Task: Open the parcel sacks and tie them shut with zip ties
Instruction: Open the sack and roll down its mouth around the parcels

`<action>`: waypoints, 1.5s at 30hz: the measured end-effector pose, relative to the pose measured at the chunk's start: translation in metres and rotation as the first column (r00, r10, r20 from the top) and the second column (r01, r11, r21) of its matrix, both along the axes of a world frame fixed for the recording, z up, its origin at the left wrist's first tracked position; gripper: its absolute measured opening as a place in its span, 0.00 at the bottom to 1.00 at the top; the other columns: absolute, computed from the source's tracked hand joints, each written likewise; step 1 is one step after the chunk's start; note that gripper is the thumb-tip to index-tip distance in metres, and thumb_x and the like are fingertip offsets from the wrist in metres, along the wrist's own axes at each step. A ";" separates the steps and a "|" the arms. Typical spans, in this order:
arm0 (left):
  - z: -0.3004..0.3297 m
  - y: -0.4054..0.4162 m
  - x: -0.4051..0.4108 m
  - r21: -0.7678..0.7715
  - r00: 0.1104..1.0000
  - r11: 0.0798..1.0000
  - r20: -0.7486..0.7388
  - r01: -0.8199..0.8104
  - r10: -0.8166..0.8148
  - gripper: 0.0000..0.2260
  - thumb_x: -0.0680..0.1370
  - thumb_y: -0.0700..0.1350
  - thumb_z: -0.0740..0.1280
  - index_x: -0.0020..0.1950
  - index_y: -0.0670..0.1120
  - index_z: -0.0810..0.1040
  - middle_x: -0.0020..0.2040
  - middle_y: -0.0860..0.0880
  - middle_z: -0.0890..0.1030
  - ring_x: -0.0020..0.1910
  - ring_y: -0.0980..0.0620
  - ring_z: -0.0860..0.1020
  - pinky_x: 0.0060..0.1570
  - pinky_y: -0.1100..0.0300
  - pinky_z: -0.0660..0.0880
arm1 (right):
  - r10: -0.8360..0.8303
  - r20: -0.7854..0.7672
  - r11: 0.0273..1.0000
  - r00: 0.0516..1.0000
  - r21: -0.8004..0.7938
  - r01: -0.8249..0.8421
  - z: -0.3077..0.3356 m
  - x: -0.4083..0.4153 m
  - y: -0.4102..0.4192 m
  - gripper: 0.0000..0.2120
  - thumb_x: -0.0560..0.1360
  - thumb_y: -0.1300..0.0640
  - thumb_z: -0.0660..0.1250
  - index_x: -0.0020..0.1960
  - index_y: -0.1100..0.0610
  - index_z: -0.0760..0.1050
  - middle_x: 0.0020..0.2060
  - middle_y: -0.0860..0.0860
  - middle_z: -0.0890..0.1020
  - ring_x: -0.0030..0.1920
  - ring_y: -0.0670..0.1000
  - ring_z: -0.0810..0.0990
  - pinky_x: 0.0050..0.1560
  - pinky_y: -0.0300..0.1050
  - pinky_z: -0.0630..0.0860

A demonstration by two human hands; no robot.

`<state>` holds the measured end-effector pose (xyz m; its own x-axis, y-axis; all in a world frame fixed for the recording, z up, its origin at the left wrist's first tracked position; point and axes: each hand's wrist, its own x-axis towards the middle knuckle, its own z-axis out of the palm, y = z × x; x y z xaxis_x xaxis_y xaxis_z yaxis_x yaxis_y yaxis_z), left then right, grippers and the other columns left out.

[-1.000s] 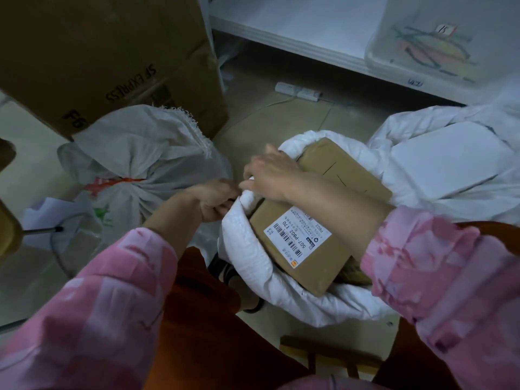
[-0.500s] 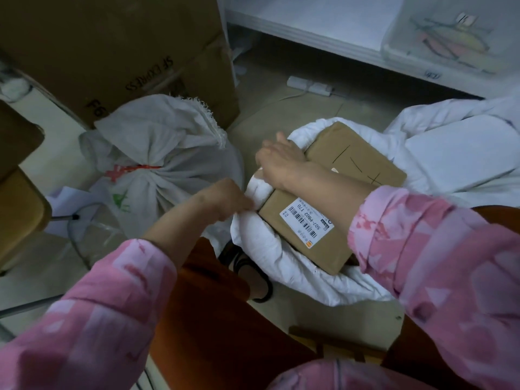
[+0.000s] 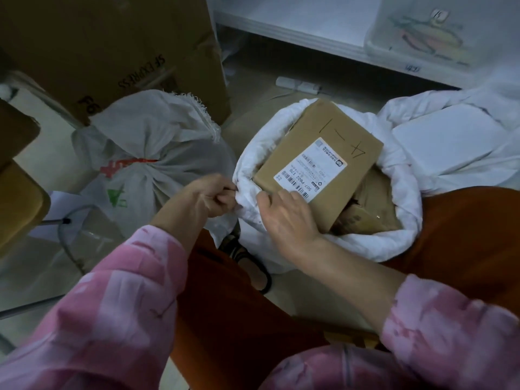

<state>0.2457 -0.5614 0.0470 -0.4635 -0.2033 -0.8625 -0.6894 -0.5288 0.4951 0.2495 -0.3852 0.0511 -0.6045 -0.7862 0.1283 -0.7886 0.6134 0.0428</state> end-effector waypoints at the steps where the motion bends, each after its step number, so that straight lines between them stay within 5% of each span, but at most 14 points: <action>1: 0.002 0.001 0.001 -0.133 0.999 0.991 0.036 0.034 -0.030 0.14 0.79 0.36 0.57 0.34 0.44 0.64 0.19 0.49 0.67 0.14 0.58 0.59 0.13 0.68 0.56 | 0.012 -0.010 1.000 1.000 0.016 -0.012 -0.002 -0.001 0.000 0.11 0.59 0.67 0.60 0.38 0.57 0.76 0.25 0.51 0.76 0.29 0.52 0.75 0.32 0.43 0.70; 4: 0.012 0.009 0.012 -0.572 0.959 0.772 0.216 0.277 -0.184 0.15 0.74 0.52 0.69 0.45 0.39 0.78 0.37 0.45 0.84 0.18 0.53 0.62 0.19 0.67 0.59 | 0.088 -0.017 0.993 0.996 0.075 -0.087 -0.005 -0.004 -0.008 0.10 0.61 0.67 0.58 0.34 0.56 0.75 0.25 0.51 0.76 0.28 0.52 0.76 0.32 0.43 0.70; 7: 0.013 0.033 0.026 -0.618 0.938 0.707 0.188 0.344 -0.292 0.20 0.73 0.57 0.70 0.40 0.39 0.77 0.33 0.44 0.81 0.19 0.53 0.64 0.22 0.65 0.60 | 0.127 0.019 0.985 0.992 0.115 -0.128 -0.003 -0.001 -0.017 0.08 0.63 0.64 0.60 0.32 0.56 0.77 0.25 0.52 0.76 0.27 0.52 0.76 0.29 0.42 0.70; 10: -0.001 0.048 0.029 -0.575 0.975 0.788 0.165 0.218 -0.148 0.15 0.74 0.44 0.70 0.33 0.41 0.69 0.26 0.46 0.69 0.21 0.51 0.66 0.22 0.64 0.62 | 0.139 0.057 0.983 0.989 0.110 -0.145 0.002 0.011 -0.018 0.08 0.61 0.64 0.71 0.41 0.59 0.78 0.36 0.55 0.79 0.38 0.54 0.79 0.36 0.45 0.73; 14: -0.016 0.041 0.023 -0.261 0.997 0.964 0.028 -0.056 0.065 0.16 0.79 0.35 0.58 0.32 0.44 0.63 0.24 0.49 0.66 0.12 0.57 0.63 0.14 0.70 0.60 | 0.016 0.332 0.998 0.943 0.045 -0.033 -0.004 0.023 -0.002 0.12 0.79 0.59 0.60 0.62 0.59 0.71 0.56 0.55 0.75 0.58 0.54 0.72 0.48 0.46 0.70; 19: -0.013 0.033 0.020 0.041 0.968 0.967 0.011 -0.252 0.251 0.18 0.78 0.32 0.49 0.30 0.47 0.56 0.17 0.51 0.59 0.12 0.57 0.56 0.11 0.69 0.52 | -0.235 0.305 0.971 0.923 0.041 0.234 0.003 0.000 0.025 0.16 0.76 0.51 0.67 0.58 0.58 0.70 0.54 0.53 0.76 0.55 0.55 0.76 0.44 0.46 0.69; 23: -0.018 0.033 0.016 0.072 0.969 0.967 -0.012 -0.245 0.246 0.17 0.79 0.35 0.50 0.31 0.47 0.59 0.19 0.52 0.61 0.14 0.58 0.57 0.12 0.70 0.51 | -0.210 0.153 0.968 0.966 0.169 0.184 0.001 -0.009 0.022 0.09 0.74 0.60 0.67 0.54 0.58 0.73 0.51 0.53 0.80 0.51 0.54 0.79 0.39 0.44 0.67; 27: -0.012 0.032 0.018 -0.290 0.967 0.937 0.103 -0.195 0.233 0.11 0.78 0.39 0.60 0.35 0.44 0.67 0.27 0.48 0.70 0.21 0.54 0.66 0.18 0.69 0.61 | -0.089 0.146 0.975 0.985 0.216 0.056 -0.002 -0.016 0.018 0.11 0.75 0.68 0.59 0.56 0.61 0.72 0.50 0.56 0.82 0.51 0.57 0.80 0.39 0.45 0.66; 29: -0.011 0.041 0.027 -0.521 0.974 0.849 0.136 -0.084 0.179 0.12 0.76 0.50 0.68 0.43 0.42 0.73 0.41 0.44 0.80 0.39 0.46 0.80 0.34 0.59 0.75 | -0.044 0.066 0.967 0.997 0.255 0.026 -0.003 -0.014 0.017 0.10 0.67 0.63 0.71 0.47 0.60 0.76 0.37 0.55 0.83 0.38 0.54 0.83 0.32 0.41 0.64; 31: -0.015 0.059 0.040 -0.539 0.992 0.839 0.053 -0.071 0.118 0.20 0.74 0.55 0.70 0.53 0.39 0.77 0.51 0.43 0.82 0.52 0.42 0.80 0.42 0.55 0.77 | 0.004 0.032 0.967 0.999 0.255 -0.012 -0.009 -0.010 0.014 0.16 0.50 0.59 0.79 0.33 0.55 0.77 0.21 0.51 0.77 0.21 0.50 0.77 0.26 0.36 0.58; 33: -0.018 0.081 0.048 -0.382 0.997 0.921 -0.029 -0.077 0.071 0.20 0.75 0.53 0.69 0.58 0.38 0.76 0.49 0.44 0.80 0.45 0.46 0.80 0.33 0.60 0.73 | 0.080 0.014 0.962 0.997 0.261 -0.081 -0.019 -0.005 0.013 0.13 0.59 0.55 0.76 0.40 0.53 0.78 0.26 0.49 0.80 0.26 0.48 0.79 0.27 0.37 0.59; 37: -0.016 0.098 0.037 -0.237 0.997 0.969 -0.039 -0.073 0.066 0.10 0.79 0.45 0.64 0.38 0.45 0.71 0.33 0.50 0.70 0.27 0.55 0.69 0.22 0.66 0.67 | 0.081 -0.039 0.993 0.996 0.094 -0.077 -0.022 0.002 0.024 0.13 0.71 0.58 0.68 0.55 0.58 0.76 0.39 0.52 0.82 0.38 0.52 0.82 0.31 0.43 0.64; 41: -0.018 0.089 0.022 -0.200 0.984 0.972 0.102 -0.126 0.148 0.14 0.76 0.39 0.61 0.33 0.45 0.61 0.24 0.49 0.61 0.10 0.57 0.59 0.17 0.75 0.57 | 0.005 0.531 0.997 0.847 -0.063 0.033 -0.015 -0.012 0.037 0.04 0.76 0.54 0.65 0.46 0.54 0.76 0.45 0.51 0.78 0.49 0.55 0.79 0.42 0.47 0.73; 45: -0.012 0.082 0.020 -0.156 0.965 0.967 0.134 -0.202 0.224 0.12 0.75 0.34 0.54 0.34 0.45 0.59 0.28 0.51 0.59 0.11 0.58 0.56 0.14 0.73 0.53 | -0.171 0.551 0.982 0.817 0.025 0.189 0.003 -0.047 0.061 0.10 0.70 0.56 0.73 0.46 0.53 0.73 0.46 0.48 0.71 0.48 0.52 0.76 0.42 0.46 0.70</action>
